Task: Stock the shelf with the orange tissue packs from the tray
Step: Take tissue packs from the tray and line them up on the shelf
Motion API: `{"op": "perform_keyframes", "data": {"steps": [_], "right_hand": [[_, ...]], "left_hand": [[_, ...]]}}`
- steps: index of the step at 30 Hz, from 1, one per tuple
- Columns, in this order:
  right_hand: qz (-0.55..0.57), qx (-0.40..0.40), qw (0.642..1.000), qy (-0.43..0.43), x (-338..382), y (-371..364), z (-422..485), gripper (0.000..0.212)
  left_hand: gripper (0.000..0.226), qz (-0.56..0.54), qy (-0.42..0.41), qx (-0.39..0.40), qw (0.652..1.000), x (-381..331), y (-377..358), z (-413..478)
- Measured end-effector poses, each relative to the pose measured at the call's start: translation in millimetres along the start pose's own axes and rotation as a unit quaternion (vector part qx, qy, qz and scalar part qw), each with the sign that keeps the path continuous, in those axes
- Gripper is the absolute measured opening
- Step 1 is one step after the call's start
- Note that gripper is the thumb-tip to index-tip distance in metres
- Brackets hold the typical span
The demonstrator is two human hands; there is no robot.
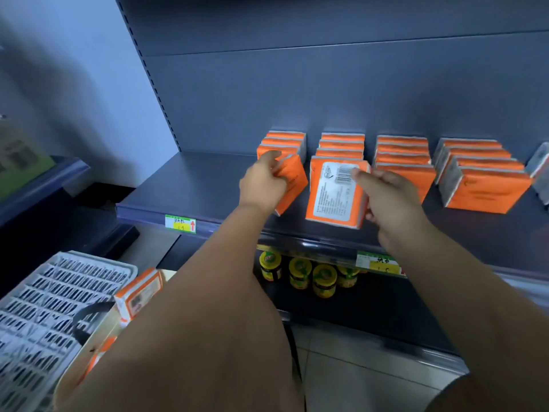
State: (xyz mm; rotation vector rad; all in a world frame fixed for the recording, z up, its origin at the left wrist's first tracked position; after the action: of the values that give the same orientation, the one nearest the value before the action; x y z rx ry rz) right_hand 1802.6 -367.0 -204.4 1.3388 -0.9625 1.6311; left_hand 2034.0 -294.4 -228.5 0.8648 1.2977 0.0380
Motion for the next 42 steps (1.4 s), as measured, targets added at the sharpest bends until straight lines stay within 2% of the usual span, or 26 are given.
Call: {"op": "perform_keyframes", "data": {"steps": [4,6,8,12,16,18,24,26,28,32,34,37,38,42], "right_hand": [[-0.021,0.002,0.999,0.025,-8,-3,9,0.014],[-0.050,0.015,0.998,0.035,-11,-5,12,0.018],[-0.060,0.029,0.997,0.040,-13,-8,14,0.017],[-0.094,0.057,0.992,0.063,-15,-13,15,0.005],[-0.141,0.086,0.984,0.073,-17,-17,17,0.007],[-0.150,0.087,0.982,0.076,-18,-18,18,0.006],[-0.093,0.087,0.991,0.039,-19,-24,24,0.023],[-0.083,0.096,0.992,0.023,-18,-26,24,0.019],[-0.053,0.090,0.994,-0.003,-17,-27,24,0.006],[-0.064,0.068,0.995,-0.025,-16,-29,23,0.036],[-0.096,0.074,0.993,-0.007,-15,-29,22,0.032],[-0.131,0.079,0.988,0.025,-16,-28,21,0.008],[-0.139,0.076,0.987,0.037,-14,-28,20,0.007],[-0.158,0.085,0.980,0.082,-10,-30,20,0.051]], "left_hand": [[0.035,-0.181,0.107,-0.013,0.978,8,10,20],[0.023,-0.205,0.117,-0.012,0.972,13,13,25],[0.022,-0.202,0.113,0.009,0.973,17,11,27],[0.037,-0.147,0.091,0.004,0.985,25,7,40],[0.029,-0.069,0.062,-0.046,0.995,24,6,44],[0.036,-0.037,0.030,-0.038,0.998,24,4,45],[0.055,0.018,-0.035,-0.029,0.999,20,0,40],[0.067,0.034,-0.040,-0.031,0.998,17,-1,40],[0.066,0.064,-0.060,-0.037,0.996,17,-1,45],[0.058,0.108,-0.061,-0.061,0.990,26,-1,53],[0.056,0.147,-0.062,-0.086,0.983,27,0,52],[0.058,0.177,-0.069,-0.120,0.974,25,2,51],[0.058,0.174,-0.068,-0.115,0.976,25,1,51],[0.058,0.155,-0.082,-0.097,0.980,28,-4,55]]}}
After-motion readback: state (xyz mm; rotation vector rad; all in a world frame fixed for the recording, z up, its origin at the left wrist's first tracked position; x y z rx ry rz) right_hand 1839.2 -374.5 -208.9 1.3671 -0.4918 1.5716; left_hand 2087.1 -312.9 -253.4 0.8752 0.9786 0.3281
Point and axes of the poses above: each hand's wrist, its own z-axis towards the middle knuckle, its own y-axis out of the back of the hand, x = y × z, the point moved 4 cm from there along z, towards the middle knuckle, and after that the axes turned 12 degrees about y, right-handed, at the moved point
